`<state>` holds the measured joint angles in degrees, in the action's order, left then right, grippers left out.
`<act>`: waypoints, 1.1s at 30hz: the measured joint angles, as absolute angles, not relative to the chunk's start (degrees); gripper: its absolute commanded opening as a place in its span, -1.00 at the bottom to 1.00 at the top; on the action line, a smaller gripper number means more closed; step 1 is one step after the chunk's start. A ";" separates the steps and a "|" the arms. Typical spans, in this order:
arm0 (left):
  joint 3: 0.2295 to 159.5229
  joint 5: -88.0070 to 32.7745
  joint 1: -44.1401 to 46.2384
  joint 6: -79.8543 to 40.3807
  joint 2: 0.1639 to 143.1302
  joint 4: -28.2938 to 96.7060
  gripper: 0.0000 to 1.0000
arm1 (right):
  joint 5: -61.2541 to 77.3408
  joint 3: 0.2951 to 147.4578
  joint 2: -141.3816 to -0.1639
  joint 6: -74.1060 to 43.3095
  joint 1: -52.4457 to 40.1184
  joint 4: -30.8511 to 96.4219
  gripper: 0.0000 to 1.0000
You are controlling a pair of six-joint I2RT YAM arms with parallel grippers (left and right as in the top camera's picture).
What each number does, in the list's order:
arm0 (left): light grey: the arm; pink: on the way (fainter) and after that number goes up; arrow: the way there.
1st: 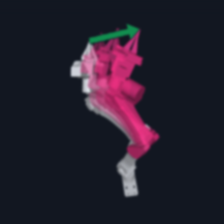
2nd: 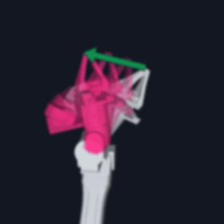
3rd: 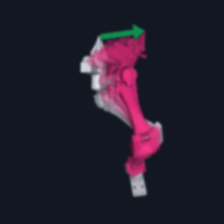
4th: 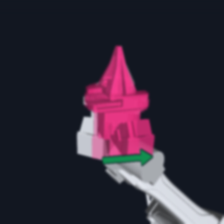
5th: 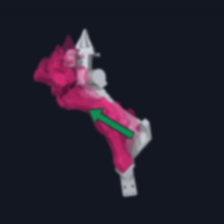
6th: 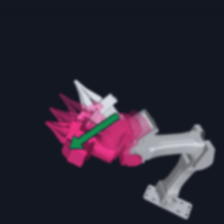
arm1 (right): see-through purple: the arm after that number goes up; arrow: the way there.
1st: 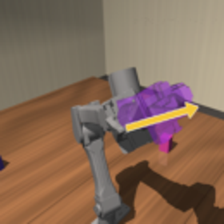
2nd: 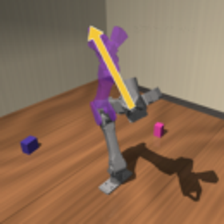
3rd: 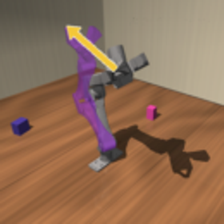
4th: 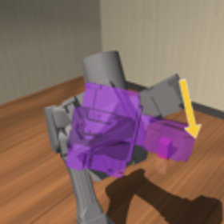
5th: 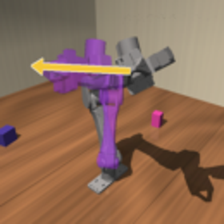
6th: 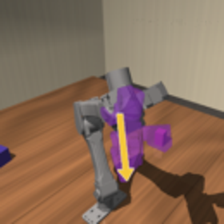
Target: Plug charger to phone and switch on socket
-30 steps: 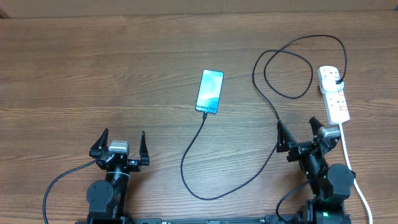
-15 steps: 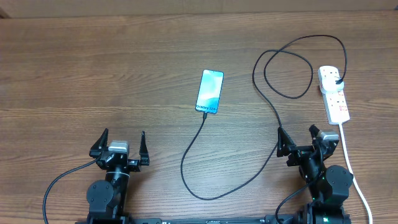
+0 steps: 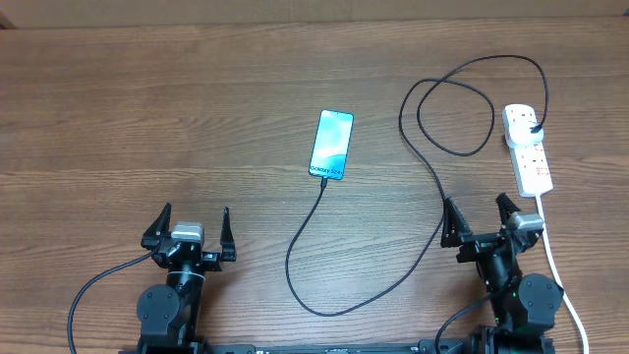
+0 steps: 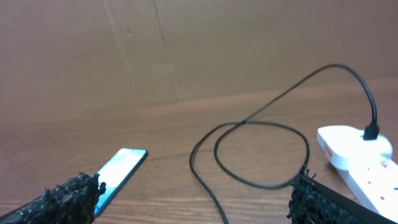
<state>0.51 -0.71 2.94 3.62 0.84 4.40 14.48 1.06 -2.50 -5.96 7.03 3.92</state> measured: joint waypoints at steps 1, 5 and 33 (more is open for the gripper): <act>0.51 -0.71 2.94 3.62 0.86 4.40 0.99 | 14.48 1.06 -1.91 -5.96 7.03 3.92 1.00; 0.51 -0.71 2.94 3.62 0.84 4.40 1.00 | 14.33 1.06 -0.78 -5.96 7.03 3.95 1.00; 0.51 -0.71 2.94 3.62 0.86 4.40 1.00 | 14.15 1.06 -0.78 -5.98 6.94 3.92 1.00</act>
<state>0.51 -0.71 2.94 3.62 0.86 4.40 14.15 1.06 -0.78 -5.98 6.94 3.92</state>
